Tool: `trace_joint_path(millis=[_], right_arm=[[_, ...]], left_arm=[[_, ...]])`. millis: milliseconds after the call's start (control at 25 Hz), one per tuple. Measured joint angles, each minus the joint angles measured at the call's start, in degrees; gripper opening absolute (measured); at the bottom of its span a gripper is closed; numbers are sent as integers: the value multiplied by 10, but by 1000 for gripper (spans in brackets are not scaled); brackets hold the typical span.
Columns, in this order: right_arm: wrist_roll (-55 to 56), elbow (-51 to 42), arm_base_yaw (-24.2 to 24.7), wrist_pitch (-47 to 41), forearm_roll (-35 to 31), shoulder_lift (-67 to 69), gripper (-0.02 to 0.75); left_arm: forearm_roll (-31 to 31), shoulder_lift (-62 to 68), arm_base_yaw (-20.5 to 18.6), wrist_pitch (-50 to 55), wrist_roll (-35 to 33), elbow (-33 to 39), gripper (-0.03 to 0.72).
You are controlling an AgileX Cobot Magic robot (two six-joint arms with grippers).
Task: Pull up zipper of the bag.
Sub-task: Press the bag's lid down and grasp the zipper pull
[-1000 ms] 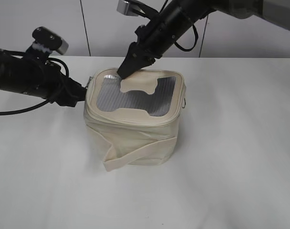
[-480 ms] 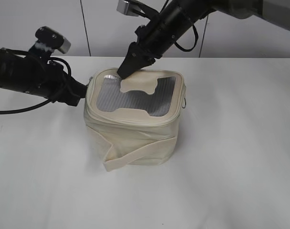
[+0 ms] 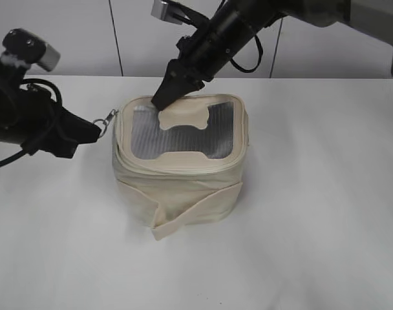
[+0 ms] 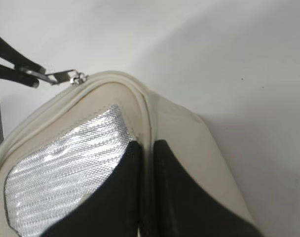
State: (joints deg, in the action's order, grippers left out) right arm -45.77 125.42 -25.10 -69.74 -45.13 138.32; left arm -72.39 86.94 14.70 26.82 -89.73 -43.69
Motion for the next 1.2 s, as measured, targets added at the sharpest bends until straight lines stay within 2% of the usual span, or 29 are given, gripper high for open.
trace_joint_path(millis=[240, 440, 720, 960, 1200], right_arm=[[22, 0, -8, 0, -4, 0, 51], [39, 0, -8, 0, -4, 0, 51], [56, 0, -6, 1, -4, 0, 51], [69, 0, -6, 1, -4, 0, 51], [75, 0, -6, 1, -4, 0, 51]], left_arm=[[-8, -30, 0, 35, 16, 52, -8], [-8, -30, 1, 54, 53, 55, -8], [23, -30, 4, 164, 68, 55, -8], [68, -30, 74, 192, 108, 55, -6], [42, -30, 146, 114, 120, 54, -2]])
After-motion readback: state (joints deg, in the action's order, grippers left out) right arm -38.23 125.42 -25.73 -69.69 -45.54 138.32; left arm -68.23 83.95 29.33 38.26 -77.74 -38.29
